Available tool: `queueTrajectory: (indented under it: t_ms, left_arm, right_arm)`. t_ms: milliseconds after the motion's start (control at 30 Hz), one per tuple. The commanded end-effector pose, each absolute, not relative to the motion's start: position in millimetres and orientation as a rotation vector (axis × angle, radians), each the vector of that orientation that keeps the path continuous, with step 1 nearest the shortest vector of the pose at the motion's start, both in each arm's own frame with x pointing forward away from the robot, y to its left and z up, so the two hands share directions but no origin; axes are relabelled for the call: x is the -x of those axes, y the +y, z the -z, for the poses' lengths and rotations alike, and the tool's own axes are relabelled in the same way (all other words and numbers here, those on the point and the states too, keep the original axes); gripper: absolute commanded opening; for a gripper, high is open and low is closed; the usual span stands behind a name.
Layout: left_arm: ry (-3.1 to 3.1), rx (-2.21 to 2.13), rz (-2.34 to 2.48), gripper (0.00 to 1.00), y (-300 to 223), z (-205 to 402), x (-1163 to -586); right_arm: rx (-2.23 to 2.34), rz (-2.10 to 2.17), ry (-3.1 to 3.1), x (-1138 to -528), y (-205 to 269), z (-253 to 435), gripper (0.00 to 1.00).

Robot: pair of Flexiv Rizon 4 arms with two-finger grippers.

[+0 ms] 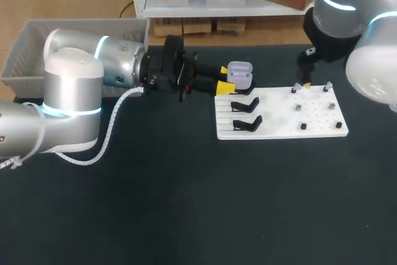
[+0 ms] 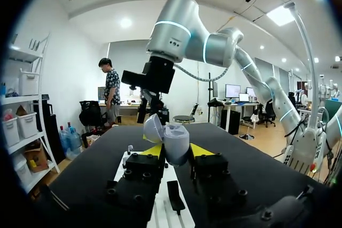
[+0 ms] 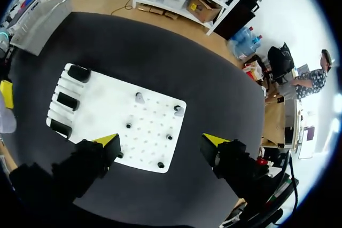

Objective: Pick up each earbud case from the left stands, insert the matching earbuds, close the lid, and place the case in the box.

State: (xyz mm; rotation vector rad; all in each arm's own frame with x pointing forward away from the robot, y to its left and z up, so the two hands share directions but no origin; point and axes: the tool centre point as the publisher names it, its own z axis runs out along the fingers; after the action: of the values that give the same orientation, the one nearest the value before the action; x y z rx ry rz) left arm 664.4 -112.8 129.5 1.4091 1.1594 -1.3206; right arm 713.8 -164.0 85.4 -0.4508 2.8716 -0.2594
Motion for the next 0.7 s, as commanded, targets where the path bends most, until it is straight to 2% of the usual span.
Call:
queueTrajectory:
  t_ms: [33,300,333,367,433,700]
  left_arm:
    - [1.157,-1.407,1.319,0.00,-112.6,-128.9,-664.0]
    - [1.157,-1.407,1.319,0.00,-112.6,-128.9,-664.0]
    - [1.157,-1.407,1.319,0.00,-112.6,-128.9,-664.0]
    - [1.157,-1.407,1.319,0.00,-112.6,-128.9,-664.0]
    - [1.157,-1.407,1.319,0.00,-112.6,-128.9,-664.0]
    - [1.157,-1.407,1.319,0.00,-112.6,-128.9,-664.0]
  right_arm:
    - [0.460,0.249,2.889,-724.3,-166.4,-74.3,1.00]
    - [0.538,0.242,2.904,-722.5,-170.8,-63.7,1.00]
    - [0.539,0.241,2.906,-722.6,-172.0,-62.6,0.89]
    - [0.540,0.241,2.907,-722.4,-173.0,-61.8,0.83]
    - [0.543,0.240,2.911,-722.1,-174.8,-60.3,0.76]
    - [0.552,0.236,2.927,-722.2,-178.1,-51.4,0.80]
